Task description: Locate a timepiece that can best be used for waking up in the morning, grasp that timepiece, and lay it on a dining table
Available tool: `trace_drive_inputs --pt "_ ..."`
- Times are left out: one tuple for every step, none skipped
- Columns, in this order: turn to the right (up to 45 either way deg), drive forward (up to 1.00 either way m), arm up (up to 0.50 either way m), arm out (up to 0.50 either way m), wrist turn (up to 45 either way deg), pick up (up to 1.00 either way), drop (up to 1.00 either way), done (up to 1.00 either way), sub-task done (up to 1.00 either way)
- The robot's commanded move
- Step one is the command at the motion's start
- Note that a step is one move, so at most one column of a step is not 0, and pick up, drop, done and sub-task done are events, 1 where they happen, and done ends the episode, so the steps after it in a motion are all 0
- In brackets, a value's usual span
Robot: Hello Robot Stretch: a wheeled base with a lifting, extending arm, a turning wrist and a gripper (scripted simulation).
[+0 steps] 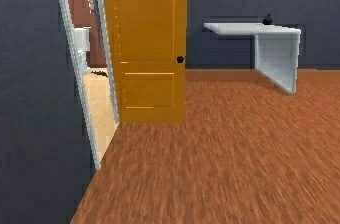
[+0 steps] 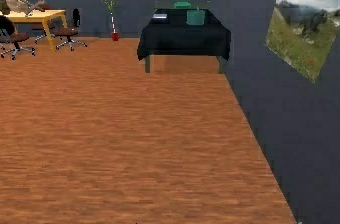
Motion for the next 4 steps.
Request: trace_drive_inputs --pt "0.0 0.15 0.00 0.00 0.0 0.00 0.00 0.00 0.00" --pt "-45.0 0.00 0.00 0.00 0.0 0.00 0.00 0.00 0.00" --pt "-39.0 0.00 0.00 0.00 0.0 0.00 0.00 0.00 0.00" --pt "0.0 0.20 0.00 0.00 0.0 0.00 0.00 0.00 0.00"
